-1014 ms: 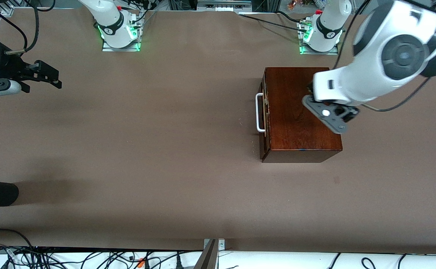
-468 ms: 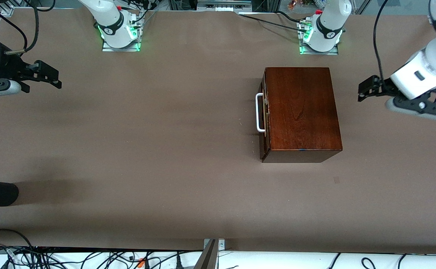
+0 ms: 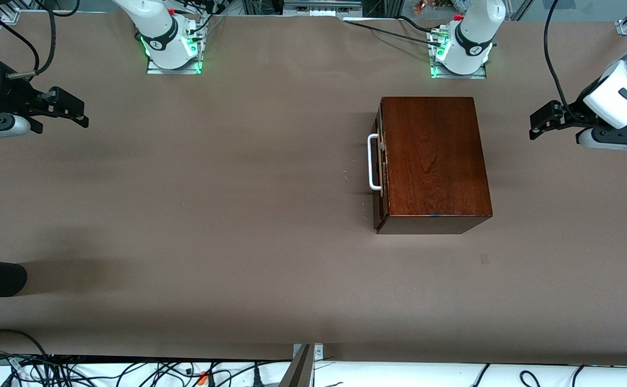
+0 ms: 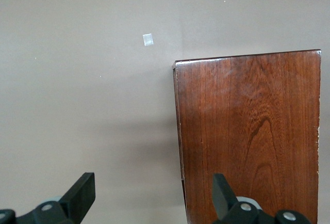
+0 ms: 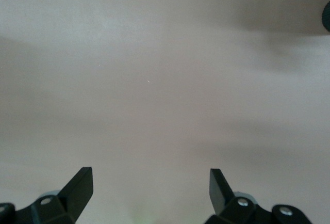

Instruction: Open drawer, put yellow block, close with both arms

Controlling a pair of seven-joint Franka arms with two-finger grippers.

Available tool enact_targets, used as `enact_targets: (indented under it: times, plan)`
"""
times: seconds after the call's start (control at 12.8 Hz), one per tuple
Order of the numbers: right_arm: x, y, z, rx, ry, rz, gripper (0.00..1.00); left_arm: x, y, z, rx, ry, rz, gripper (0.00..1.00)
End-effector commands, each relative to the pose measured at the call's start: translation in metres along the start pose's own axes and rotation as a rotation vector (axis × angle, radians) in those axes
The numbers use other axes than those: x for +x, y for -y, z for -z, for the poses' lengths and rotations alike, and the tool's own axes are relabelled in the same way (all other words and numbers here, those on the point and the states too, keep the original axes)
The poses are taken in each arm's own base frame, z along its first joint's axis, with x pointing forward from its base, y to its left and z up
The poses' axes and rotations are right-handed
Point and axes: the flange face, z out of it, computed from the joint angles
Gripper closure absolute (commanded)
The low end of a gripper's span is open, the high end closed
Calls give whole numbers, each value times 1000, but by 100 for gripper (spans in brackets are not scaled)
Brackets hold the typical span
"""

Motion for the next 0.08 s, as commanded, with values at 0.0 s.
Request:
enact_targets:
  times: [0.0]
  plan:
    - [2, -1, 4, -13, -6, -4, 0, -9, -3, 4, -15, -17, 10, 0]
